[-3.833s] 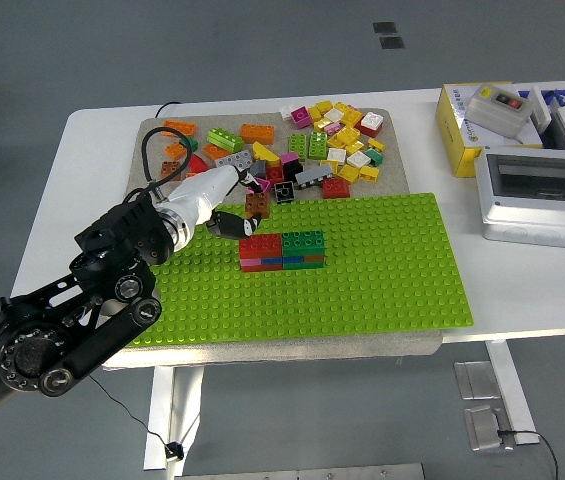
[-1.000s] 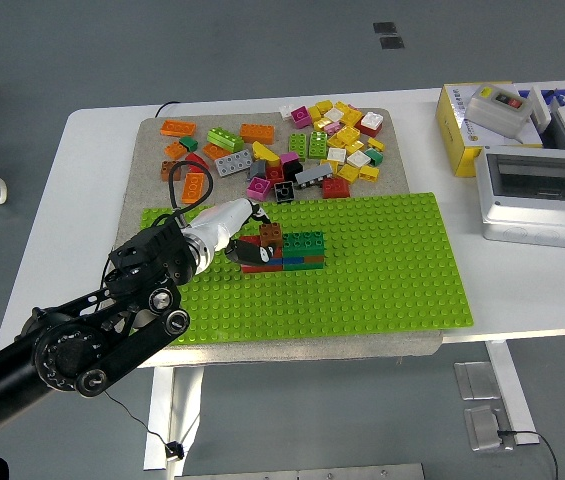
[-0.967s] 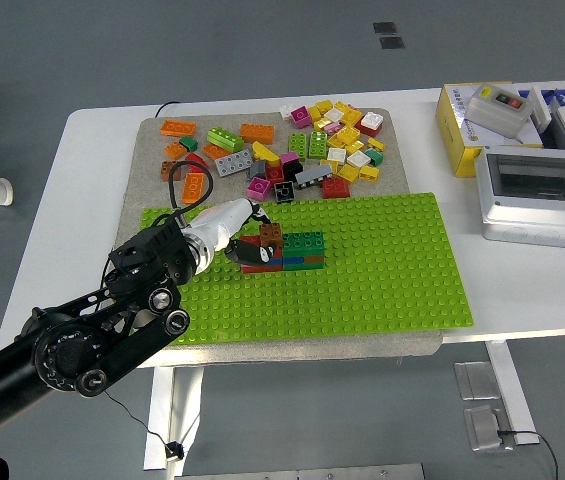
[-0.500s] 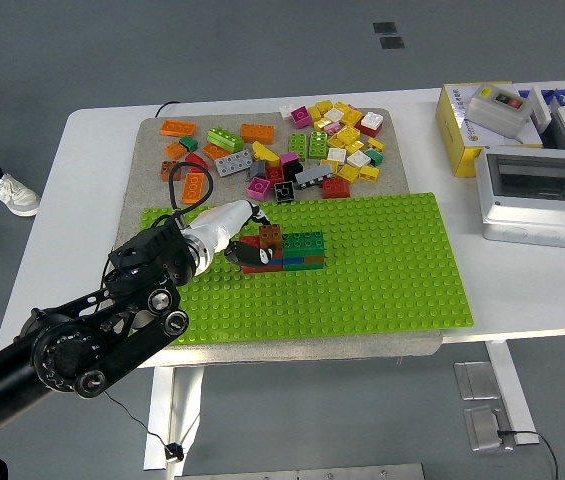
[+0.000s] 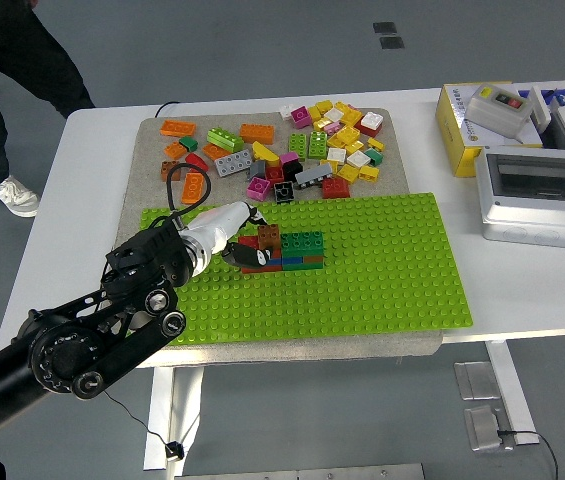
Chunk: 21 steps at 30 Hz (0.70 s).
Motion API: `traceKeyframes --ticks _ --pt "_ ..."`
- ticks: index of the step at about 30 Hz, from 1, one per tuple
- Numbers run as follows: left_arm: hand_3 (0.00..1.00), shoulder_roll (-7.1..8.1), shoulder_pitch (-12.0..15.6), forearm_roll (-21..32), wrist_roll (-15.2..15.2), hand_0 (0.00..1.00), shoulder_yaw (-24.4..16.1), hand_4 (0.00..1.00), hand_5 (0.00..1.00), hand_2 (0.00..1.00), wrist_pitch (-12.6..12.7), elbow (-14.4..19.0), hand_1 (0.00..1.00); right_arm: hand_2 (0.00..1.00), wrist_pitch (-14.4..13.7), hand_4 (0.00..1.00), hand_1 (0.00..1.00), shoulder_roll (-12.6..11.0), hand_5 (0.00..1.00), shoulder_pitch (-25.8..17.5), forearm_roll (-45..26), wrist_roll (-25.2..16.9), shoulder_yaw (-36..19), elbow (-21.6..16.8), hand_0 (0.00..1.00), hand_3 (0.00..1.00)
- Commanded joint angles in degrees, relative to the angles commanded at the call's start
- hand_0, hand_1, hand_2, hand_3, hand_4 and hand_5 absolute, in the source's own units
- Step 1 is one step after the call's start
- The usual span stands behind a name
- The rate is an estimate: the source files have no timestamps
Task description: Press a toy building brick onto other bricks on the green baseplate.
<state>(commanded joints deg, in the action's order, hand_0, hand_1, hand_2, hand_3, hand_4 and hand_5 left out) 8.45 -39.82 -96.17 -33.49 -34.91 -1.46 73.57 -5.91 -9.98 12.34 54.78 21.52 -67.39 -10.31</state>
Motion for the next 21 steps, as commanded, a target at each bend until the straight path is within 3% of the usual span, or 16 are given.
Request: traceKeyframes --ticks 21 --pt "0.625 0.05 -0.10 0.72 -0.02 0.925 0.29 0.580 0.219 0.885 -0.80 -0.01 0.872 0.677 -0.33 0.606 0.642 0.04 0.998 0.07 -0.08 -0.30 0.04 0.00 0.704 0.747"
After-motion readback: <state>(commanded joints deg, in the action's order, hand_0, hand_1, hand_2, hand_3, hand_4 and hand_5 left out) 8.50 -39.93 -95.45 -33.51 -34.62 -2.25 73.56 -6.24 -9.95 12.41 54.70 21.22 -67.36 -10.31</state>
